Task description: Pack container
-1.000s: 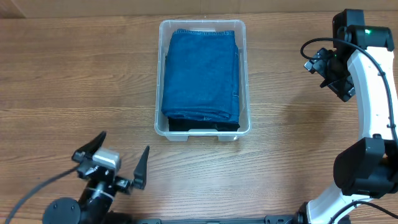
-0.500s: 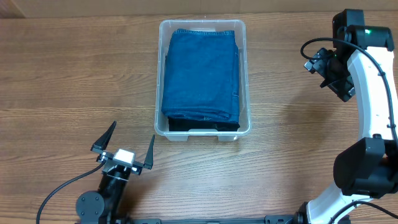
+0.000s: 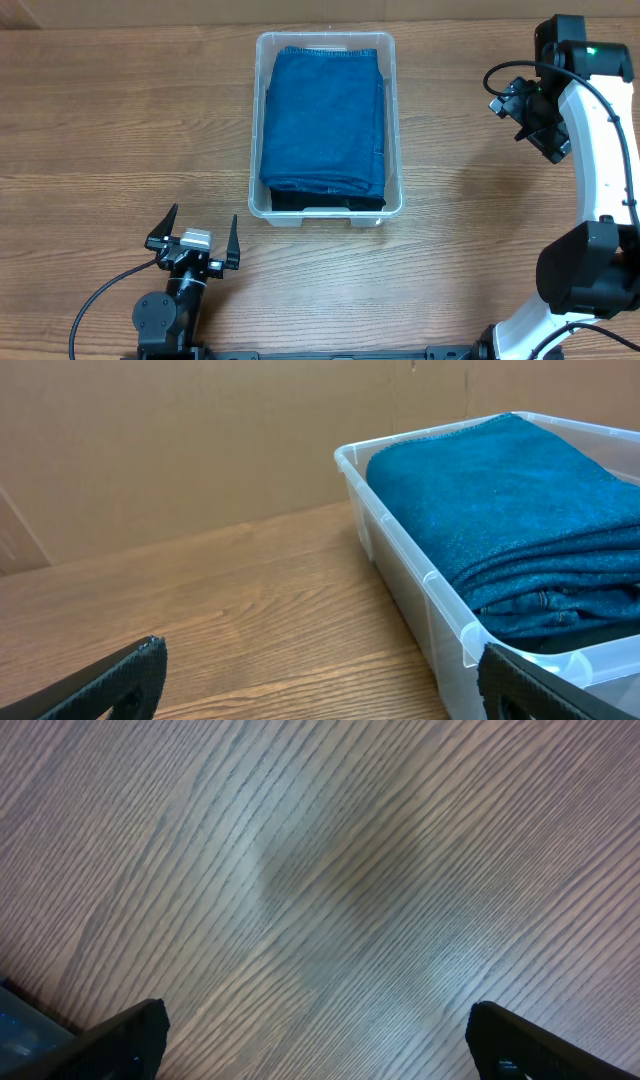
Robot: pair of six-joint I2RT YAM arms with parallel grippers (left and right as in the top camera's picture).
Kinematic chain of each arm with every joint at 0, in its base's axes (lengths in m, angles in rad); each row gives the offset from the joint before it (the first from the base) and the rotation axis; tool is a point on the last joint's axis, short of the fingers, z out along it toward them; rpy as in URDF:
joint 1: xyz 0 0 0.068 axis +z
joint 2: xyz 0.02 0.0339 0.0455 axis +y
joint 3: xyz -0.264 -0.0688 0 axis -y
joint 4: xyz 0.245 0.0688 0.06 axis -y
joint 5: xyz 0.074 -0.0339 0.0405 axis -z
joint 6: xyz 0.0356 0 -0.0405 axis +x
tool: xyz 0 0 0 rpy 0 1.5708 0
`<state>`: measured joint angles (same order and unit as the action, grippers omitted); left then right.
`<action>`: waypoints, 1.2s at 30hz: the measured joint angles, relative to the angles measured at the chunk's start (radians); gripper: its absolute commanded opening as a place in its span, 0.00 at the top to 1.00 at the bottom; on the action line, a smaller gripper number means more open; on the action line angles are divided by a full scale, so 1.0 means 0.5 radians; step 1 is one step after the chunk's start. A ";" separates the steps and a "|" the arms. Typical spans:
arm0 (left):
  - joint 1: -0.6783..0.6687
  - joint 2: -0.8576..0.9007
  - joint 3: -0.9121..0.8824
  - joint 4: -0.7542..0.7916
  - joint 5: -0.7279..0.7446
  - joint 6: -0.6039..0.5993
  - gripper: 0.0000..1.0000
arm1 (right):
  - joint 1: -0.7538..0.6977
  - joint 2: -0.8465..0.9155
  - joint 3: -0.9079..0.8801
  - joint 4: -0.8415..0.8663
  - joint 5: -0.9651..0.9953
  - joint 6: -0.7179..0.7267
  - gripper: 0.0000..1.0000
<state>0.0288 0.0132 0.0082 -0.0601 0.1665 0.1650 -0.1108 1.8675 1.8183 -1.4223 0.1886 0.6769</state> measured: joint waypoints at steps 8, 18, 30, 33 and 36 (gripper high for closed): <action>0.000 0.000 0.000 0.000 0.000 0.000 0.00 | 0.000 -0.001 0.000 0.001 0.000 0.000 0.00; 0.000 0.000 0.000 -0.001 0.000 0.000 0.00 | 0.000 -0.557 -0.010 0.001 0.000 0.001 0.00; 0.000 0.000 0.000 -0.001 -0.014 0.000 0.00 | 0.000 -1.868 -0.423 0.066 0.178 -0.002 0.00; 0.000 0.000 0.000 0.001 -0.015 0.000 0.00 | 0.001 -2.222 -1.012 0.472 0.168 -0.006 0.00; 0.000 0.000 0.000 -0.001 -0.015 0.000 0.00 | 0.000 -2.631 -1.741 1.109 -0.078 -0.272 0.00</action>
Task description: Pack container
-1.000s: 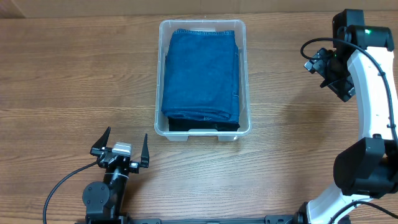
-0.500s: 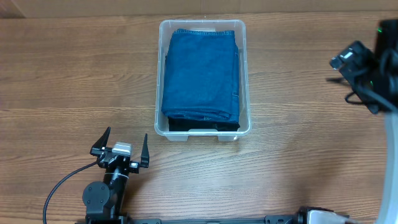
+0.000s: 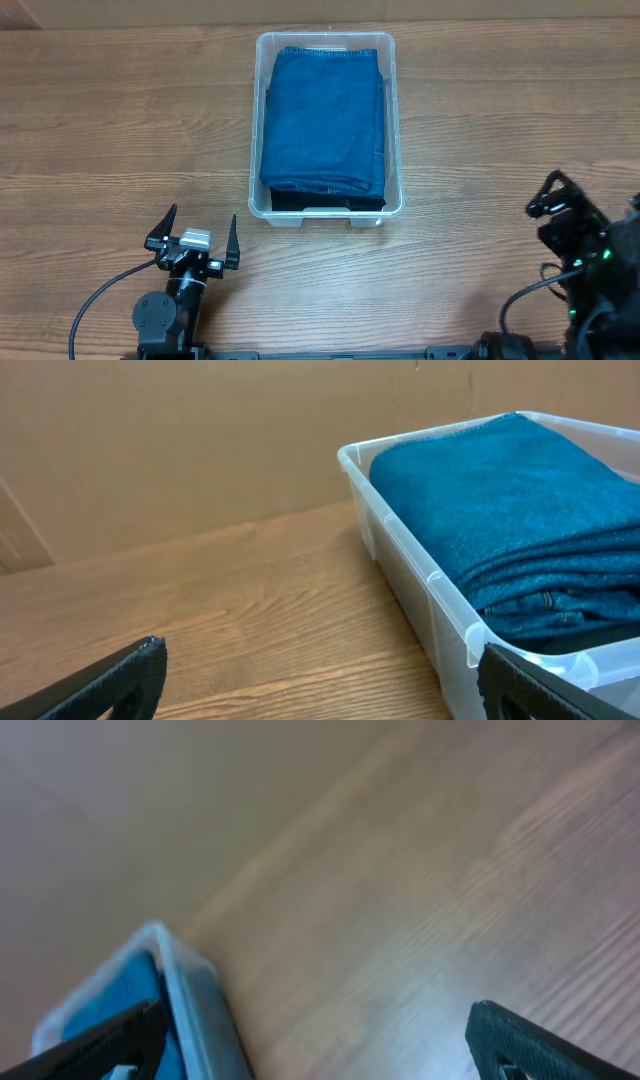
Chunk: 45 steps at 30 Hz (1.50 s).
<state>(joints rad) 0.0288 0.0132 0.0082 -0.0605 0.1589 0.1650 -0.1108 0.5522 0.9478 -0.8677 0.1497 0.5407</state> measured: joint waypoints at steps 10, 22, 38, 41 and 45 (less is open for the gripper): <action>0.000 0.000 0.000 0.000 0.000 0.000 0.00 | 0.225 -0.880 -1.385 1.381 -0.485 -0.443 0.00; 0.000 0.000 0.000 -0.001 0.000 0.000 0.00 | 0.225 -1.079 -1.773 1.910 -0.568 -0.455 0.00; 0.000 0.000 0.000 -0.001 0.000 0.000 0.00 | 0.225 -1.083 -1.859 1.576 -0.523 -0.455 0.00; 0.000 0.000 0.000 -0.001 0.001 0.000 0.00 | 0.225 -1.083 -1.859 1.575 -0.523 -0.455 0.00; 0.000 0.000 0.000 -0.001 0.000 0.000 0.00 | 0.225 -1.083 -1.859 1.578 -0.523 -0.455 0.00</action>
